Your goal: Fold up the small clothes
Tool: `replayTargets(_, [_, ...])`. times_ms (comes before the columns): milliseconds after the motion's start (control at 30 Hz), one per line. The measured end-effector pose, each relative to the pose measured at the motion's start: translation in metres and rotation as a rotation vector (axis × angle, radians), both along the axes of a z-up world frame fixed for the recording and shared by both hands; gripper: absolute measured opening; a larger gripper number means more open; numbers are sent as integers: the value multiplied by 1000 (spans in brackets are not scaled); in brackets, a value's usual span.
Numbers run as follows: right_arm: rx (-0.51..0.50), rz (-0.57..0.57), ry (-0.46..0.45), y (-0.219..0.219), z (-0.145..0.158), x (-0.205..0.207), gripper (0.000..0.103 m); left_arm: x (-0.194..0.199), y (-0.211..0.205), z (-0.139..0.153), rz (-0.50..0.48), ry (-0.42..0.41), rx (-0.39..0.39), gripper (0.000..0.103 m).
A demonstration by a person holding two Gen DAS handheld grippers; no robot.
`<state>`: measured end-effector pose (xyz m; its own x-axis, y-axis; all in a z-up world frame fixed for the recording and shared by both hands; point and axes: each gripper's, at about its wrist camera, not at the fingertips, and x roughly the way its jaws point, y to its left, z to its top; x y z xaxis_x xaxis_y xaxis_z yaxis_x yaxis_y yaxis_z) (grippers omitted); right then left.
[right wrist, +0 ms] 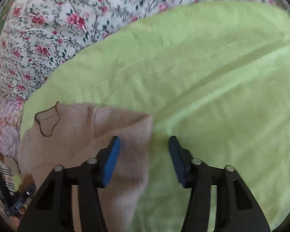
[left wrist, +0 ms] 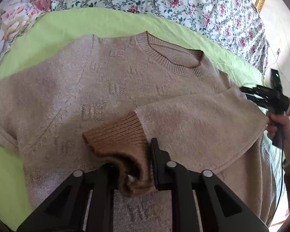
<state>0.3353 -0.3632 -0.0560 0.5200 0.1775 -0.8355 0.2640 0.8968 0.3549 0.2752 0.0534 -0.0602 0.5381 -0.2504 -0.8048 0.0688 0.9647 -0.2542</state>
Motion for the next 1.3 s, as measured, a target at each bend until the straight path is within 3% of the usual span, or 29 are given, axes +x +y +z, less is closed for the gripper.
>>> replayTargets(33, [20,18,9,3,-1,2,7,0,-3,0,-9,-2,7,6])
replayTargets(133, [-84,9,-82,9,22,7,7,4,-9,10,-6,-45,67,5])
replayTargets(200, [-96,-33,-161,3,41,13,7,9,-6,18,8,-78,74,4])
replayTargets(267, [-153,-34,-145,6,37,25,7,19,-6,15,27,-66,103,4])
replayTargets(367, [-239,26,-25,23,6,36,7,25,-6,3,33,-18,123,5])
replayTargets(400, [-245,28,-27,25,5,34,8,23,-6,4,31,-20,126,5])
replayTargets(567, [-153,-13,-68,29,36,-9,13,15,-4,7,24,-12,126,9])
replayTargets(633, [-119,13,-91,40,50,-41,26,13,-3,7,30,-9,124,13])
replayTargets(667, [-124,25,-92,49,54,-64,43,12,-1,8,33,-7,116,13])
replayTargets(700, [-136,31,-91,50,55,-76,53,11,1,8,37,-4,105,13])
replayTargets(800, [-245,79,-53,71,48,-119,53,9,3,10,43,-1,92,14])
replayTargets(900, [-346,143,-1,88,34,-126,53,7,0,11,40,-5,109,14])
replayTargets(933, [-361,154,-18,93,31,-121,52,7,-1,11,38,-4,115,12])
replayTargets(967, [-356,159,-33,94,29,-115,44,7,-3,11,37,-3,119,11])
replayTargets(1000, [-358,155,-28,94,25,-109,26,6,-4,11,36,-3,124,11])
replayTargets(1033, [-375,130,-2,90,21,-103,16,5,-5,10,36,-3,128,10])
replayTargets(1167, [-347,38,11,61,28,-116,9,2,-4,12,36,-2,116,10])
replayTargets(1200, [-348,28,22,57,27,-120,0,1,-5,11,30,-3,107,10])
replayTargets(1267, [-434,-9,73,51,21,-126,0,4,-9,6,26,9,125,10])
replayTargets(1300, [-378,-36,88,39,19,-130,0,5,-10,4,30,12,132,10])
